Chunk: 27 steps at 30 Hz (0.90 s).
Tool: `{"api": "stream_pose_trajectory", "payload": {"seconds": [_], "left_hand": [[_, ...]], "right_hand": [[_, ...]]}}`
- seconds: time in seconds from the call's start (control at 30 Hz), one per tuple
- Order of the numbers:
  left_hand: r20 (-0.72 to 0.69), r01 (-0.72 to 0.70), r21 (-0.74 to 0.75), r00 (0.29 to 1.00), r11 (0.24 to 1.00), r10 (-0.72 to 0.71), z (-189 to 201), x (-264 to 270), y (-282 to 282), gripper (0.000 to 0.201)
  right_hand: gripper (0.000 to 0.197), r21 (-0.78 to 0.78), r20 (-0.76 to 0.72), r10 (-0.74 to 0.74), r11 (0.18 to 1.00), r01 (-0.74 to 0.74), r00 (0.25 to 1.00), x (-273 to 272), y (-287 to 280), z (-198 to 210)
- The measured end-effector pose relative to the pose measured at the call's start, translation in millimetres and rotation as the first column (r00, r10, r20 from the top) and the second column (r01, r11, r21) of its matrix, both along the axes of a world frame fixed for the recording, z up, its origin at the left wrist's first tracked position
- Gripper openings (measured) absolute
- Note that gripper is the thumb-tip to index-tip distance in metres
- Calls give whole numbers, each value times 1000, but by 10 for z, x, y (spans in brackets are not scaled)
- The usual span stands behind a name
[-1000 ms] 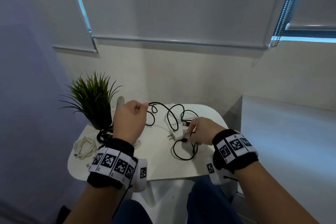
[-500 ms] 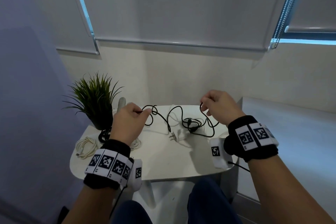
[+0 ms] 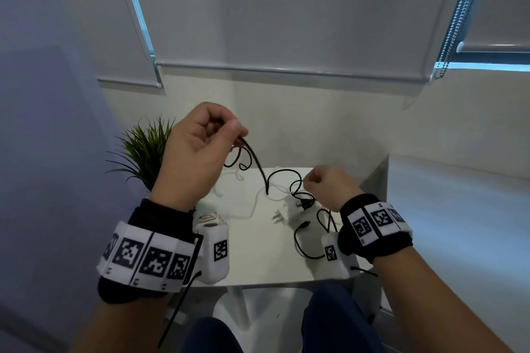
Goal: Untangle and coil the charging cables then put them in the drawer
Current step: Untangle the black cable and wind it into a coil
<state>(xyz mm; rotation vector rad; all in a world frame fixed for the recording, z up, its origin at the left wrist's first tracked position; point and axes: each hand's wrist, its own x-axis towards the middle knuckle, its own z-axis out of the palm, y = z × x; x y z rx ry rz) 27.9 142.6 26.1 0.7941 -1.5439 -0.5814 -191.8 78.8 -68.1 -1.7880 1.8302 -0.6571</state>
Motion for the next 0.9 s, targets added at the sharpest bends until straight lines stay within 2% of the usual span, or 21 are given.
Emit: {"api": "stream_pose_trajectory", "payload": {"seconds": [0.07,0.17,0.23,0.3,0.37,0.43,0.5,0.57,0.6,0.7,0.77,0.83,0.9], "left_hand": [[90,24,15,996,1000,-25,-9,18,14,22],[214,-5,13,977,1000,2,-61,71,15,38],[195,2,1,981,1000,-2,-72,105,21,34],[114,42,-33,993,999,-38,-56,125,42,26],[55,41,-81,998,996,-37,-28,150,49,28],[37,36,-104,999,994,-32,-23,180,36,32],[61,60,-69,997,996,-56,-60,197,8,33],[100,90,22,991,996,-92,-143,182,-19,32],[110,104,73,988,992,-112,-191,167,-31,31],[71,142,168,985,976,-155,-312,118,-70,28],[43,167,205,983,964,-180,-376,86,-81,27],[101,206,265,965,942,-240,-439,53,-71,23],[224,263,376,905,889,-362,-529,33,-60,19]], "right_hand": [[19,-26,50,17,1000,-16,999,88,-45,35],[55,-41,50,66,997,-64,997,212,-76,16],[72,10,65,85,996,-86,994,288,-99,-53],[78,82,76,67,994,-74,995,350,-141,-149],[71,119,66,59,991,-67,996,387,-182,-221],[48,94,71,74,992,-81,995,401,-207,-232],[27,26,243,41,998,-49,969,413,-219,-172],[30,61,497,-9,998,-24,868,447,-188,-64],[37,96,561,-14,994,-48,828,476,-158,-6],[57,194,494,71,963,-189,867,577,-95,51],[61,261,519,96,928,-265,849,633,-81,18],[52,255,631,112,905,-342,767,667,-74,-24],[27,169,734,154,902,-397,662,671,-53,-30]]}}
